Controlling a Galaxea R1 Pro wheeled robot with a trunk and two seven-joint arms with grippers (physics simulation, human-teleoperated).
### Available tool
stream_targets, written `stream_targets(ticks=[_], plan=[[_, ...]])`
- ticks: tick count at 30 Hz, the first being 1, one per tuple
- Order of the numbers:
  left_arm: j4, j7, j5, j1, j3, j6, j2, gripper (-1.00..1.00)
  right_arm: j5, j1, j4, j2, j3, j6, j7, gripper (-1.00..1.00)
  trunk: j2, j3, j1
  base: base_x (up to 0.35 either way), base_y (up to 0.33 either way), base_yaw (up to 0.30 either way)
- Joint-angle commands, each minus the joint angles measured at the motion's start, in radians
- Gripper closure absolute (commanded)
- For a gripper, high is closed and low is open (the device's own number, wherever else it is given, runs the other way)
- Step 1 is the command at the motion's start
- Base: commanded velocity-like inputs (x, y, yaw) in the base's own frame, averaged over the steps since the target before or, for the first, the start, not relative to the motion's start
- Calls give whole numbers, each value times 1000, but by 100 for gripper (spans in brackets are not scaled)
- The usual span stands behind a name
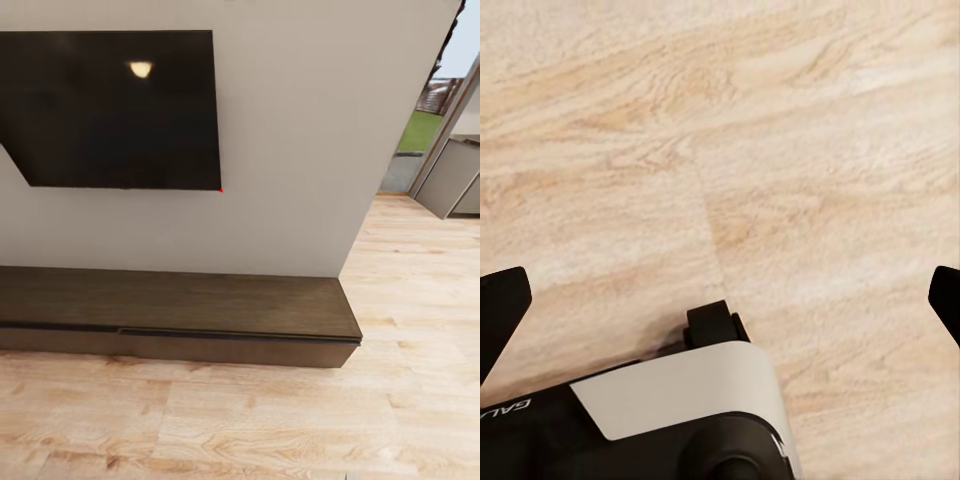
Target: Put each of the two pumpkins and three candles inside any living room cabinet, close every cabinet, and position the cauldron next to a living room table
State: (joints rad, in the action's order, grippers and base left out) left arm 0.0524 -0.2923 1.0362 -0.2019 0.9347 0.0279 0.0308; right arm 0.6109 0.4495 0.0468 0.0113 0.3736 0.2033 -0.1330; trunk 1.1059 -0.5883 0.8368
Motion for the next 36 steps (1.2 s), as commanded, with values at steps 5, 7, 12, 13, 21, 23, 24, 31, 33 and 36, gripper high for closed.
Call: stream_targets(ticks=[5,7,12,13,21,23,24,31,33,36], plan=[[3,-5,10,1,18,1,-12,-100,7,1,4,1,8,5,0,-100,-35,15,-19,0,0,0],[3,-5,10,1,20,0,-13,-100,7,1,4,1,8,6,0,-100,-49,21,-27,0,0,0],[3,-5,10,1,24,0,-16,-100,7,1,4,1,8,5,0,-100,-84,37,-46,0,0,0],[3,-5,10,1,25,-1,-16,-100,7,1,4,1,8,5,0,-100,-91,40,-50,0,0,0],[3,-5,10,1,27,-2,-29,-100,7,1,4,1,8,5,0,-100,-147,65,-81,0,0,0],[3,-5,10,2,27,-3,-31,-100,7,1,4,1,8,5,0,-100,-161,71,-88,0,0,0],[3,-5,9,2,27,-3,-32,-100,7,1,4,1,8,5,0,-100,-168,75,-92,0,0,0],[3,-5,-33,2,26,-7,-37,-100,7,1,4,1,8,5,0,-100,-217,96,-119,0,0,0],[3,-5,-38,2,27,-9,-37,-100,7,1,4,1,8,5,0,-100,-231,103,-127,0,0,0],[3,-5,-39,3,26,-11,-36,-100,7,1,4,1,8,5,0,-100,-252,112,-138,0,0,0]])
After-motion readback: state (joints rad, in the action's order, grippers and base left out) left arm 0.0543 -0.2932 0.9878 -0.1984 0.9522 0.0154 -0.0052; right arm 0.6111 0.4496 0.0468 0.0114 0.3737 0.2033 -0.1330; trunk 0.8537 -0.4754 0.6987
